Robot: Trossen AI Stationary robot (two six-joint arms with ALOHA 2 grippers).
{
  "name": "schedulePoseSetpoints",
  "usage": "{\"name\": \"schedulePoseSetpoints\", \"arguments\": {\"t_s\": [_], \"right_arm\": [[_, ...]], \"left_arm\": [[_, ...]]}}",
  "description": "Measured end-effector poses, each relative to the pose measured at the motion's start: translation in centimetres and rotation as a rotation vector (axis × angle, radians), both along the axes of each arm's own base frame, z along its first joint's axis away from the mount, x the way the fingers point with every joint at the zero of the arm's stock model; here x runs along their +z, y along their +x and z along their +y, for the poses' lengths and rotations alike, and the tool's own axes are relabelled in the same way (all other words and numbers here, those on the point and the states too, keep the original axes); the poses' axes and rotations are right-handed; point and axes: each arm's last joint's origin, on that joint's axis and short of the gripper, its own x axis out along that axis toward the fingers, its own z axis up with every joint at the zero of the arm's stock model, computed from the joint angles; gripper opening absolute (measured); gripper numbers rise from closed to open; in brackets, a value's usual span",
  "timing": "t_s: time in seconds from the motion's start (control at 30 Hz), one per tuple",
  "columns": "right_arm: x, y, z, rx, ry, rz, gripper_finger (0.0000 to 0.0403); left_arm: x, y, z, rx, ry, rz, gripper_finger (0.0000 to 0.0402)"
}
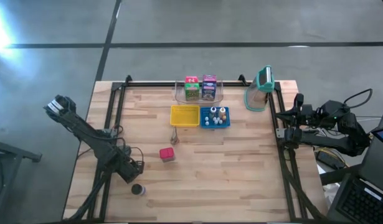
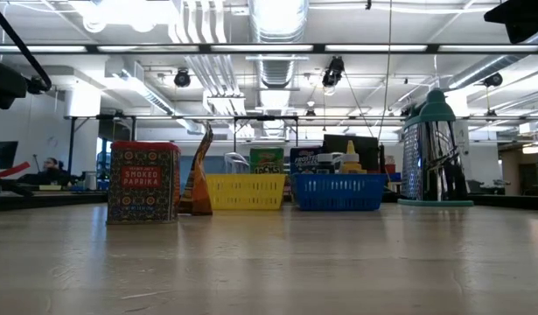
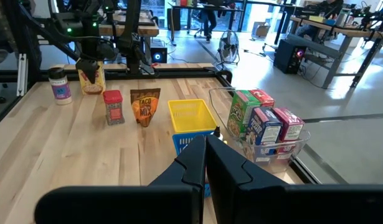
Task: Pick & Place Kitchen Items
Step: Put the yellow cereal box into the transparent bin
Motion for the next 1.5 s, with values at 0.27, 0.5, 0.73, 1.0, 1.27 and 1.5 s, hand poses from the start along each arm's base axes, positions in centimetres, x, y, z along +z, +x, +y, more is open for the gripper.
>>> {"name": "schedulePoseSetpoints", "arguments": {"t_s": [0.27, 0.5, 0.73, 1.0, 1.27, 1.5], "right_arm": [[0.0, 0.0, 0.0, 0.000, 0.000, 0.000, 0.0008], [0.0, 0.0, 0.0, 0.000, 0.000, 0.000, 0.0008], [0.0, 0.0, 0.0, 0.000, 0.000, 0.000, 0.0008], [0.0, 0.0, 0.0, 0.000, 0.000, 0.000, 0.0008], [0.0, 0.0, 0.0, 0.000, 0.000, 0.000, 0.0008], [0.0, 0.0, 0.0, 0.000, 0.000, 0.000, 0.0008]], "left_arm": [[0.1, 0.1, -0.1, -0.003, -0.006, -0.007, 0.0189], [0.7, 0.4, -0.3, -0.024, -0.005, -0.045, 0.0188], [0.7, 0.8, 0.4, -0.019, 0.196, -0.193, 0.0188], [1.2, 1.1, 2.1, -0.018, 0.571, -0.411, 0.0188], [2.9, 1.7, 4.2, -0.056, 1.013, -0.620, 0.0188], [4.7, 1.8, 6.3, -0.056, 1.266, -0.645, 0.0188]]}}
